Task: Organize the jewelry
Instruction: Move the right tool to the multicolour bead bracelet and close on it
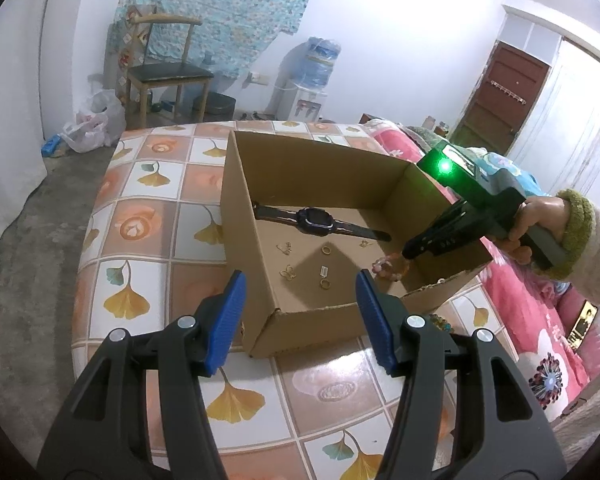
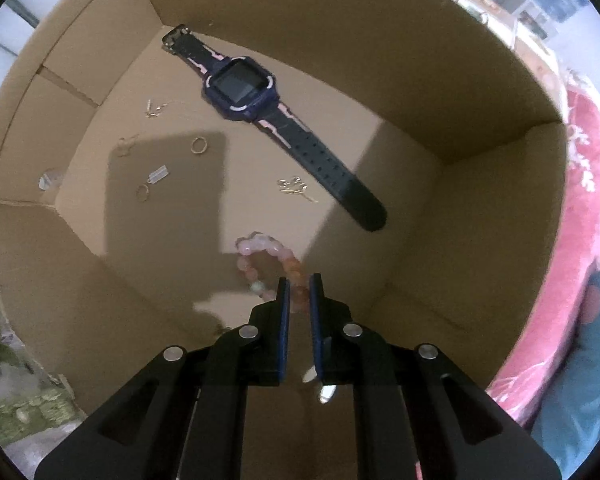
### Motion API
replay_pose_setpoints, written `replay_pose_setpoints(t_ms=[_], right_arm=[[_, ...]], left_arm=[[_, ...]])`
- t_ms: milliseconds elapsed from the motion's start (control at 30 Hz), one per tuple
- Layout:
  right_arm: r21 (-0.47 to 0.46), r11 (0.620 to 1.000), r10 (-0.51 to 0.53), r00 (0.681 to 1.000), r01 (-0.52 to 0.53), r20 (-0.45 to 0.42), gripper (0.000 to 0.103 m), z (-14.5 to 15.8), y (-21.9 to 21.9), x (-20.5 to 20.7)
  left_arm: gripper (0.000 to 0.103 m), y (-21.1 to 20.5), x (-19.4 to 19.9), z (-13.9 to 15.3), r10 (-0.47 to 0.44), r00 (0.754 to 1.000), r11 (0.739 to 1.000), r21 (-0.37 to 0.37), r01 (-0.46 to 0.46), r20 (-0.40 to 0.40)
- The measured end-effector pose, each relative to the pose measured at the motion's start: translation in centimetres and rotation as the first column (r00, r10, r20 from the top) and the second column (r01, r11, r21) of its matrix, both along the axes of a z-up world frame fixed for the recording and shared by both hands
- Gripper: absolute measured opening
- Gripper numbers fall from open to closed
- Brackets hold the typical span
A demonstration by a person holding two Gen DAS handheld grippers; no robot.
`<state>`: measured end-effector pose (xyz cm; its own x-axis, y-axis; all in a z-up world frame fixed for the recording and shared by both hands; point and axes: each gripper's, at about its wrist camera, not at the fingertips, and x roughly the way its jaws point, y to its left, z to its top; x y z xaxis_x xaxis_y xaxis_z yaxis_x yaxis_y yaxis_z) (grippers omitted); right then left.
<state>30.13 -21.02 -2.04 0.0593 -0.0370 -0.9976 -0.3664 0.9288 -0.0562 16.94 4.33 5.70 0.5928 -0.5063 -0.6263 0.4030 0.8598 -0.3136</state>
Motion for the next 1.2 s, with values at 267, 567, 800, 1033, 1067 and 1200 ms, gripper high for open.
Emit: replay_pose_setpoints(t_ms=[267,567,800,1033,1067,1200], right_arm=[[0.275,0.958,-0.169,0.941,0.086,0.294,0.039,9.4,-3.2,-4.3],[0.512,0.839,-0.418,0.820,0.184,0.391,0.062,10.4,-9.6,-17.9],[0.571,0.706,-0.602,0.780,0.418,0.174,0.051,0.9,-12.1,-19.3],[0.569,0.719,-0.560,0.818,0.398,0.135,0.039,-2.6,-10.7,-16.4],[0.552,0.741,-0.539,0.829,0.383,0.147,0.036,-3.0,-10.2,-15.9],[0.524,0.775,-0.499,0.851,0.353,0.165,0.029,-3.8,-9.1,-15.3]], left_arm=[[0.060,-0.2,-1.9,1.1,0.006,0.998,0.999,0.042,-0.009,0.055],[0.082,-2.1,-4.9,0.8,-0.113,0.991,0.986,0.127,0.103,0.073],[0.085,-7.6,-7.0,-1.5,-0.234,0.971,0.953,0.208,0.221,0.041],[0.085,-11.3,-7.0,-5.6,-0.218,0.974,0.962,0.153,0.226,-0.065],[0.085,-11.7,-7.2,-5.9,-0.216,0.974,0.963,0.151,0.225,-0.073],[0.073,-12.4,-7.6,-6.9,-0.212,0.973,0.966,0.128,0.223,-0.094]])
